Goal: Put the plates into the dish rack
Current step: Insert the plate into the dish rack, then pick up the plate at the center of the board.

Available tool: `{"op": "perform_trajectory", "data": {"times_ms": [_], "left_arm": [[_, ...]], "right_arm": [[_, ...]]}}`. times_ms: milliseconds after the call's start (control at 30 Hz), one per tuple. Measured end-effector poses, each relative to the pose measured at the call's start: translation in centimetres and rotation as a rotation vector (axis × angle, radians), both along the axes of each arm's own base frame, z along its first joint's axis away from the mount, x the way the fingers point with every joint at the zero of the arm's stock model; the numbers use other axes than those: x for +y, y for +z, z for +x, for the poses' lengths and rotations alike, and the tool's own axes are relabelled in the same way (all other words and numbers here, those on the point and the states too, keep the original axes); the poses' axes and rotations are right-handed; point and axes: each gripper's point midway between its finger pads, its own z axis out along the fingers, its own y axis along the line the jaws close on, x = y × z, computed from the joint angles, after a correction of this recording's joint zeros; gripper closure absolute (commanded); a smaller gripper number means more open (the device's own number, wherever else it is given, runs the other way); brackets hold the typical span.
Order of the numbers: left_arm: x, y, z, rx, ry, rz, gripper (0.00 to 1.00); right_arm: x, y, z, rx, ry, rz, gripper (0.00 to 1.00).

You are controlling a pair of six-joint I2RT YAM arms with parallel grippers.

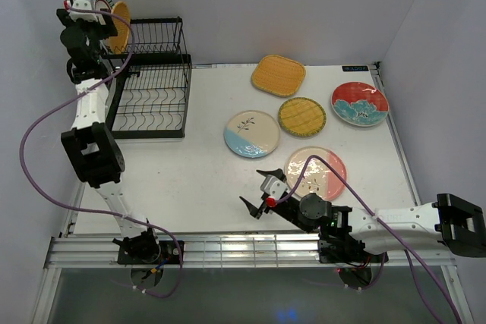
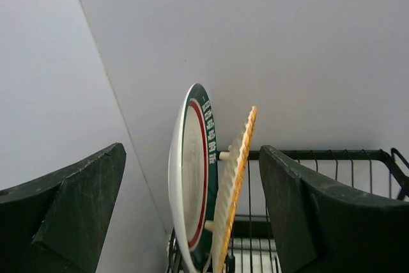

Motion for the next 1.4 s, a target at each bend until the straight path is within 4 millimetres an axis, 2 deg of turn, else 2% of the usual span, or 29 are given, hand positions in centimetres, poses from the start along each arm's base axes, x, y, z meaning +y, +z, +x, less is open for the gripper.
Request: {"op": "perform_trajectory", "data": {"times_ms": [133,267,300,333,367,467,533,700,867,1067,1167,1267,1400], "left_arm": [[-0.7,1.1,-3.7,0.023,-0.031,-0.039,0.03],[-3.7,2.9,-8.4,0.014,-0.109,-0.07,0.02],[-4.1,2.7,-9.0,0.021,-0.122,-0.08,0.02],[-4.8,3.9,-10.4,0.001,-0.135,-0.08,0.02],[-5.3,4.3,-11.3,-0.005,-0.146,-0.083,0.02],[-6.3,4.6,-13.6,-0.01,-0.165,-0.101,0.02],[-7.1,3.7,-14.7,0.01,-0.19,-0.119,0.02],[-10.4,-0.9,-16.6,0.131,-0.341,-0.225,0.03],[-13.9,-7.6,-17.4,0.301,-0.479,-0.381,0.05],[-19.9,-15.3,-17.0,0.511,-0.61,-0.498,0.08],[-23.1,-18.9,-17.5,0.608,-0.655,-0.518,0.06],[-25.2,-21.1,-18.7,0.67,-0.678,-0.518,0.05],[-26.2,-22.5,-19.9,0.695,-0.67,-0.516,0.05]], "right_arm": [[0.1,0.2,0.3,0.006,-0.017,0.002,0.09],[0.1,0.0,0.9,0.013,-0.036,-0.005,0.09],[0.1,-0.1,1.0,0.016,-0.041,-0.007,0.09],[0.1,-0.1,1.1,0.018,-0.045,-0.009,0.09],[0.1,-0.1,1.2,0.021,-0.048,-0.009,0.09],[0.0,-0.2,1.5,0.031,-0.057,-0.006,0.09],[-0.1,-0.4,1.7,0.038,-0.064,-0.013,0.09],[-0.3,-0.4,2.7,0.074,-0.103,-0.024,0.09],[0.3,-0.7,5.0,0.137,-0.184,-0.059,0.09],[1.2,-3.3,7.9,0.212,-0.277,-0.167,0.07],[1.4,-5.0,9.2,0.241,-0.316,-0.232,0.08],[1.0,-6.4,10.6,0.27,-0.366,-0.274,0.09],[-1.3,-7.3,13.5,0.31,-0.467,-0.285,0.1]]}}
